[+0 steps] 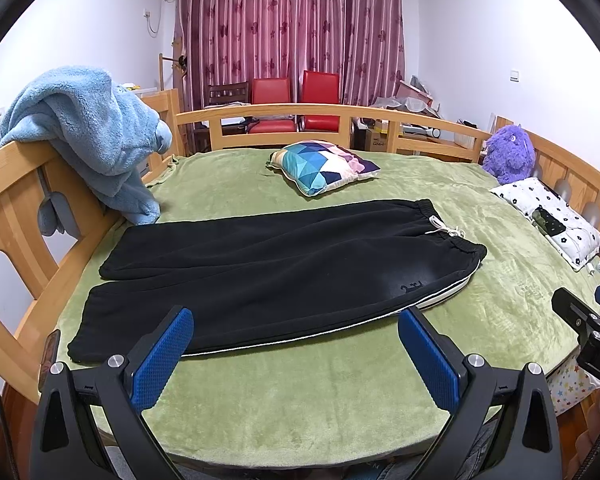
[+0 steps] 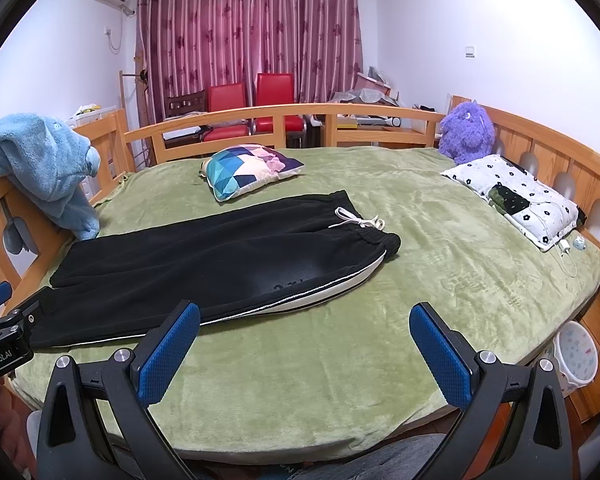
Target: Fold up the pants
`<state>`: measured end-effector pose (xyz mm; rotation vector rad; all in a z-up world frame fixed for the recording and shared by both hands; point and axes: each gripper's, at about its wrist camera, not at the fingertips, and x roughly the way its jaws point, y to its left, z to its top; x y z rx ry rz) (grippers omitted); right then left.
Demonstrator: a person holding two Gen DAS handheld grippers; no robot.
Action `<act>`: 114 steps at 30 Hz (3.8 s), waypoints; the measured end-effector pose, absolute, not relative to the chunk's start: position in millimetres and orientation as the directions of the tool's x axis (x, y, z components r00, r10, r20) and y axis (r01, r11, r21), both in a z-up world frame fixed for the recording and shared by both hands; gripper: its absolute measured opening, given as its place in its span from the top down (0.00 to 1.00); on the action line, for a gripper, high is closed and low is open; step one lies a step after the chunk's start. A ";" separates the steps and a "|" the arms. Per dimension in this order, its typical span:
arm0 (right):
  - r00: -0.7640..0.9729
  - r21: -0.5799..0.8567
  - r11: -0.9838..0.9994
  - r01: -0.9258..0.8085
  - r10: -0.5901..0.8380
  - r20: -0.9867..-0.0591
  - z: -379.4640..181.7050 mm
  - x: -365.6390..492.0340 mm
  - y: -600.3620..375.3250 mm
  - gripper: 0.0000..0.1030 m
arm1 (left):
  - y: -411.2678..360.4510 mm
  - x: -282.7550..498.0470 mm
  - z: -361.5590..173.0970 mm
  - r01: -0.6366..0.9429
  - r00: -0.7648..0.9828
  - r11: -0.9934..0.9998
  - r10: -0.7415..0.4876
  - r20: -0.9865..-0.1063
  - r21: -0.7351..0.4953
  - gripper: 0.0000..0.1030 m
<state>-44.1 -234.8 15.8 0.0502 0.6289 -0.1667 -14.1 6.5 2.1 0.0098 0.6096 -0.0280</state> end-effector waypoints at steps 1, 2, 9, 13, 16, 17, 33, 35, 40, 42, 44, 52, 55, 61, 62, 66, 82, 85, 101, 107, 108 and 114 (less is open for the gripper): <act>0.795 -0.005 0.985 0.171 -0.141 -0.589 16.5 -44.5 -234.0 0.00 | 6.6 -14.0 2.2 0.029 0.820 1.000 -0.023 -0.573 0.001 0.00; 0.797 -0.002 0.985 0.170 -0.139 -0.588 15.9 -44.3 -235.6 0.00 | 6.6 -13.9 2.4 0.029 0.820 1.000 -0.023 -0.573 0.002 0.00; 0.797 -0.002 0.986 0.169 -0.137 -0.588 17.4 -43.7 -234.5 0.00 | 5.2 -12.0 1.3 0.029 0.820 1.000 -0.025 -0.571 -0.001 0.00; 0.798 0.000 0.986 0.168 -0.137 -0.587 16.7 -43.7 -233.2 0.00 | 5.6 -12.1 1.4 0.028 0.822 1.000 -0.024 -0.569 -0.001 0.00; 0.798 0.006 0.987 0.162 -0.128 -0.589 17.7 -42.1 -226.6 0.00 | 5.5 -11.9 2.2 0.029 0.821 1.000 -0.025 -0.570 -0.002 0.00; 0.798 0.007 0.987 0.162 -0.127 -0.590 17.6 -41.1 -224.4 0.00 | 4.8 -11.2 1.7 0.029 0.822 1.000 -0.025 -0.569 -0.002 0.00; 0.775 0.016 0.988 0.151 -0.109 -0.622 -22.7 0.9 -224.6 0.00 | 10.8 29.7 -30.6 -0.084 0.800 0.995 0.103 -0.591 0.060 0.00; 0.778 -0.001 0.991 0.132 -0.104 -0.619 -35.4 10.9 -224.7 0.00 | 20.7 39.8 -44.4 -0.098 0.789 0.994 0.108 -0.605 0.050 0.00; 0.747 0.005 0.992 0.122 -0.089 -0.658 -74.3 37.4 -230.0 0.02 | 56.2 64.3 -87.6 -0.107 0.739 0.993 0.048 -0.672 -0.047 0.00; 0.732 0.017 0.991 0.133 -0.087 -0.676 -95.2 51.2 -234.5 0.04 | 69.9 72.8 -106.3 -0.100 0.711 0.993 0.029 -0.703 -0.060 0.00; 0.707 0.036 0.991 0.132 -0.069 -0.704 -113.0 63.8 -240.1 0.09 | 86.4 79.3 -125.5 -0.120 0.677 0.992 0.056 -0.734 -0.036 0.00; 0.612 0.069 0.989 0.134 -0.028 -0.790 -180.2 118.4 -270.7 0.26 | 149.2 87.5 -175.5 -0.225 0.622 0.966 0.040 -0.782 -0.129 0.08; 0.613 0.100 0.979 0.177 -0.030 -0.790 -186.8 135.2 -288.5 0.26 | 171.5 88.0 -182.7 -0.254 0.622 0.948 0.010 -0.783 -0.189 0.08; 0.596 0.265 0.931 0.249 0.068 -0.800 -202.8 189.5 -317.4 0.22 | 205.0 94.5 -200.9 -0.319 0.618 0.896 -0.050 -0.785 -0.308 0.08; 0.591 0.270 0.928 0.256 0.071 -0.803 -206.7 199.5 -318.1 0.22 | 206.8 95.0 -201.6 -0.325 0.616 0.893 -0.049 -0.786 -0.310 0.08; 0.496 0.183 0.940 0.289 0.017 -0.868 -234.1 230.8 -312.0 0.22 | 210.5 106.7 -208.8 -0.339 0.605 0.887 -0.050 -0.795 -0.313 0.08; 0.505 0.178 0.945 0.275 0.015 -0.863 -254.5 226.3 -324.0 0.23 | 241.8 133.4 -243.3 -0.442 0.586 0.790 -0.105 -0.804 -0.425 0.08; 0.514 0.167 0.961 0.220 0.031 -0.857 -248.8 230.0 -315.5 0.61 | 253.1 141.6 -241.8 -0.509 0.570 0.761 -0.052 -0.820 -0.403 0.42; 0.649 0.284 0.953 0.104 0.151 -0.745 -132.2 284.9 -309.8 0.77 | 267.8 234.8 -116.2 -0.392 0.681 0.863 0.039 -0.732 -0.319 0.90; 0.703 0.260 0.963 0.071 0.137 -0.698 -98.7 366.2 -298.7 0.79 | 250.4 326.8 -86.7 -0.373 0.718 0.904 0.139 -0.682 -0.208 0.90; 0.706 0.254 0.965 0.071 0.131 -0.696 -96.2 382.0 -296.6 0.79 | 247.4 338.1 -86.6 -0.371 0.720 0.906 0.144 -0.679 -0.201 0.90; 0.717 0.260 0.963 0.075 0.129 -0.685 -108.0 475.1 -283.6 0.81 | 238.0 416.1 -111.6 -0.368 0.711 0.914 0.157 -0.686 -0.173 0.90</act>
